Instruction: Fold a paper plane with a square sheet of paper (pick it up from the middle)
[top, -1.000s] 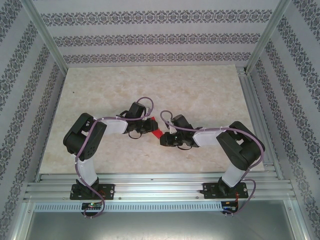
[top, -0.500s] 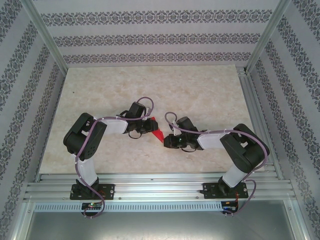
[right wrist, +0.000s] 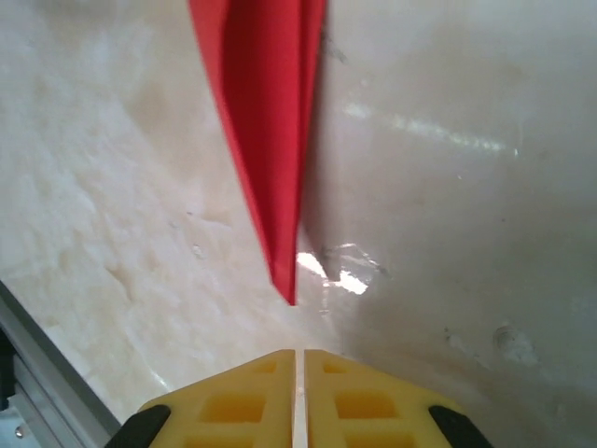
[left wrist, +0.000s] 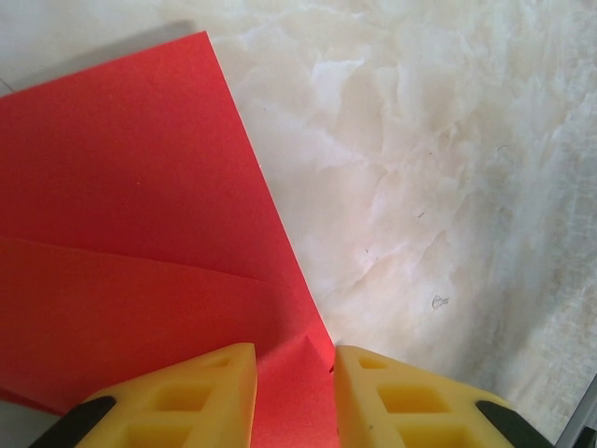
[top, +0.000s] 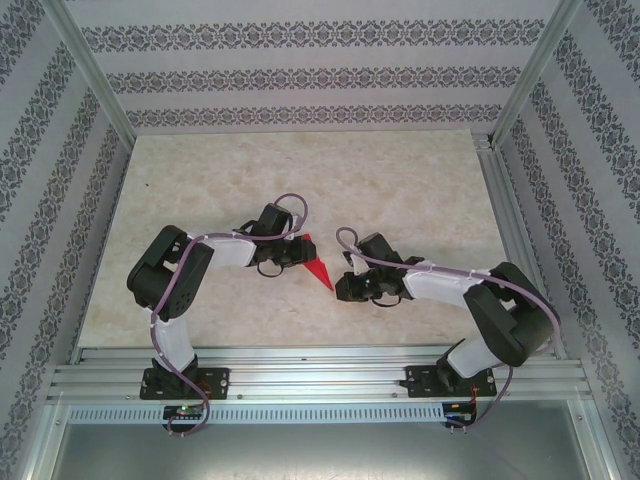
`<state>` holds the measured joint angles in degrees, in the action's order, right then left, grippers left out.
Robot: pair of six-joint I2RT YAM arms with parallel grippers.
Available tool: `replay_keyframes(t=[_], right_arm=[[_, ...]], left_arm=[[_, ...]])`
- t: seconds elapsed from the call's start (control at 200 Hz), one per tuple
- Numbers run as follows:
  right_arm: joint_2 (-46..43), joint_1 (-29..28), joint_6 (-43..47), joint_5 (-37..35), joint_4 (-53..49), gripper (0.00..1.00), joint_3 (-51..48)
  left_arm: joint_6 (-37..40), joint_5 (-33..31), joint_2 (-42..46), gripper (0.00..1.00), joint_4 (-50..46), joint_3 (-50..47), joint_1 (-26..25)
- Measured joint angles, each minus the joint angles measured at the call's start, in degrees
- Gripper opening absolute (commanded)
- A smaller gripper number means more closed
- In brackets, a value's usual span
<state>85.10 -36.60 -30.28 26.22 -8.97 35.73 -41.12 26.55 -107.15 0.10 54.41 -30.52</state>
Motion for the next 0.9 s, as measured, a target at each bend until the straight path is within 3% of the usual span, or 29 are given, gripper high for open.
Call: replay_keyframes(t=[0.175,0.475,0.899], right_arm=[[-0.7,0.0,-1.5,-0.7,2.2,0.16,3.6],[11.2,-1.2,-3.3,-0.2,6.7,0.15,8.9],[14.8,-0.3,-5.8,1.0,12.6,0.13,6.4]], left_arm=[[0.0,0.0,0.0,0.30,0.0,0.0,0.0],[0.0,0.1,0.0,0.30,0.0,0.0,0.0],[2.7,0.0,0.5,0.37,-1.3,1.1,0.0]])
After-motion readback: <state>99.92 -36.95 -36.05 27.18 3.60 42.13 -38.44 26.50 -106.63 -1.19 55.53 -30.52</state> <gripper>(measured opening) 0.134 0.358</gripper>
